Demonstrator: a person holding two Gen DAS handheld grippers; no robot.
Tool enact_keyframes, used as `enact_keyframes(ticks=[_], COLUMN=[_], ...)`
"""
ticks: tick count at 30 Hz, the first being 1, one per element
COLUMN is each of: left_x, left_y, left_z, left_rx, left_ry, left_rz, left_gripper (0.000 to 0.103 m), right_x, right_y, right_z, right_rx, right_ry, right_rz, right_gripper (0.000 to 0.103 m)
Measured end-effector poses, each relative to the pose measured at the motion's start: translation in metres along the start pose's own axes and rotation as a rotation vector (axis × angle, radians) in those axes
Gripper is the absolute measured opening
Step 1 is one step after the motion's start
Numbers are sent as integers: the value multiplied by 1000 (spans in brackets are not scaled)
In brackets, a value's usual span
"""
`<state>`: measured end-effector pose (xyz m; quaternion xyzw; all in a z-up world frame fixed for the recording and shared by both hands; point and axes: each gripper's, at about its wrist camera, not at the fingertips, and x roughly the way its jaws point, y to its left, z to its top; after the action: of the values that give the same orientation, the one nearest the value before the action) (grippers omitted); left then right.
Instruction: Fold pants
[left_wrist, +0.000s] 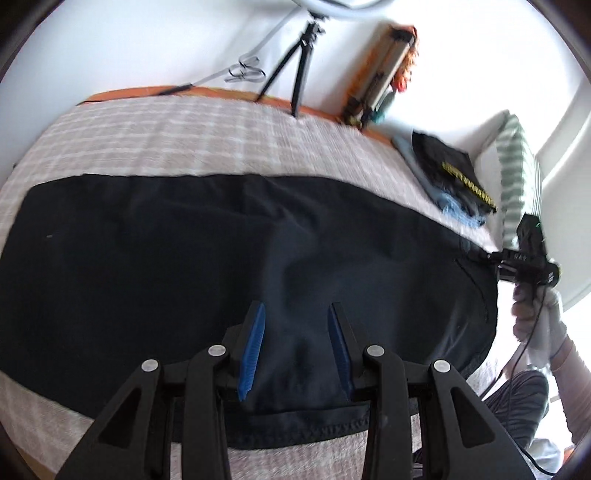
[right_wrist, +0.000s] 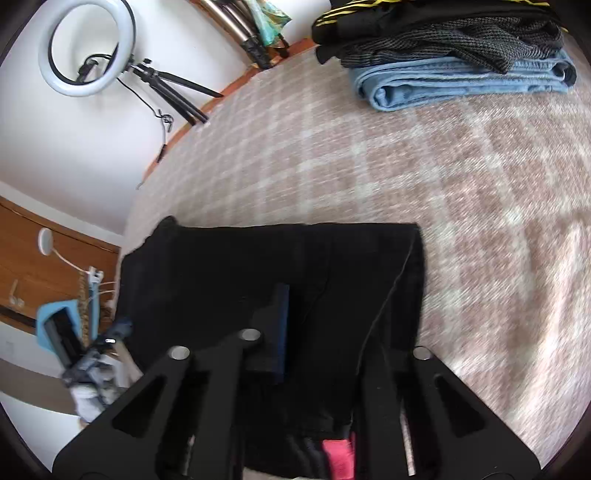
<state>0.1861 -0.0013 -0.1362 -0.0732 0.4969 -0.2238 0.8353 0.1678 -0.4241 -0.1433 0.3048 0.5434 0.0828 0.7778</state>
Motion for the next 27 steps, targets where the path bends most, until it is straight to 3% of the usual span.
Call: enact_keyframes(ticks=[4, 6, 9, 12, 13, 14, 16, 22, 27], left_x=[22, 27, 31, 33, 33, 33, 35, 35, 33], left_y=[-9, -11, -13, -16, -14, -14, -15, -14, -14], left_z=[-3, -4, -7, -8, -8, -9, -7, -7, -10], left_rx=[42, 52, 59, 72, 73, 74, 76, 75, 91], left_ry=[50, 57, 60, 54, 53, 52, 50, 39, 34], left_rz=[26, 31, 25, 38, 38, 36, 36, 37, 50], left_gripper=[32, 33, 32, 32, 32, 32, 32, 32, 32], right_x=[-23, -31, -19, -10, -15, -20, -36, -74, -46], right_y=[45, 67, 62, 45, 41, 38, 32, -2, 28], right_z=[1, 2, 3, -3, -6, -10, -23, -49, -54], right_rx=[-101, -188, -225, -179, -165, -160, -158, -40, -236], right_ry=[-3, 0, 63, 119, 107, 94, 61, -32, 66], right_rz=[-84, -198, -302, -270, -251, -234, -226, -144, -248], right_gripper=[7, 6, 6, 20, 30, 48, 64, 64, 62])
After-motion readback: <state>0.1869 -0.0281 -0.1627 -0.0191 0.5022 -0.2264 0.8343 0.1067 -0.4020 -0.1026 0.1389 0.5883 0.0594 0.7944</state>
